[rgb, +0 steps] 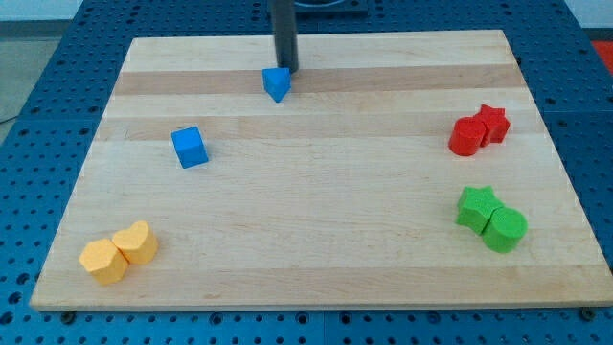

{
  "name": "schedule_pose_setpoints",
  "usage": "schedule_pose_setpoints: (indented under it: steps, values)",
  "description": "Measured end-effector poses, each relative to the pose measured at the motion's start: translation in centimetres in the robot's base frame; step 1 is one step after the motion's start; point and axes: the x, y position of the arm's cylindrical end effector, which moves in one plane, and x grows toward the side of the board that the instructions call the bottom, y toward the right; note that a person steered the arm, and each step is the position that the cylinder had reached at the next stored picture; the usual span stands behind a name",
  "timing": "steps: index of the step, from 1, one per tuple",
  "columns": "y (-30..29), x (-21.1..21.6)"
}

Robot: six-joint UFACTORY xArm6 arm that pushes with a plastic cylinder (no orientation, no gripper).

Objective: Slide blue triangle to the top center

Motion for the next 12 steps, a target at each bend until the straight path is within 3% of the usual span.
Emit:
schedule_pose_setpoints:
  steps: [1,2,3,4,5,6,7,9,10,11,12]
  values:
    - [-3.4,0.2]
    - [-7.2,2.6]
    - [-6.8,6.5]
    - [0.4,6.4]
    - [9.0,2.9]
    - [9.8,2.8]
    - [4.3,6.0]
    - [-7.8,6.7]
    - [-5.3,4.1]
    - [4.1,0.3]
    - [9.0,-1.4]
